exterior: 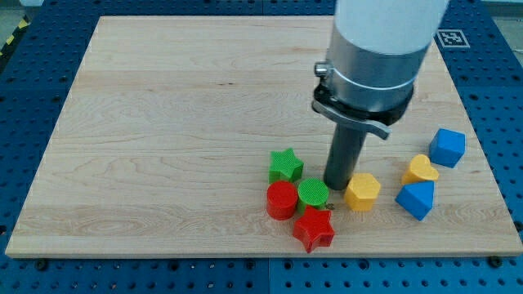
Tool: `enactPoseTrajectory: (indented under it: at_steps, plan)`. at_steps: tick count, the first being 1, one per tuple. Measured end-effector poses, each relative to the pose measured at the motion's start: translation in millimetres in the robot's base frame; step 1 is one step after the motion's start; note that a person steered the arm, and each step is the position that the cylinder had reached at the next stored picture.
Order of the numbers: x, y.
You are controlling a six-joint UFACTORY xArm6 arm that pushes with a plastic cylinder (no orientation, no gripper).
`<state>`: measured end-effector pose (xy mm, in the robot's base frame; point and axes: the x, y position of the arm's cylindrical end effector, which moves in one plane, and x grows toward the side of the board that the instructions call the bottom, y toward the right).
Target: Push the yellow hexagon to the center
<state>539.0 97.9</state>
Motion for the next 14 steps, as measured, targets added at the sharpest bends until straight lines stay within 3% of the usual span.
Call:
enactPoseTrajectory:
  at_steps: [2,7,9,14]
  plan:
    - [9,54]
    - [23,16]
    - [68,17]
    - [75,84]
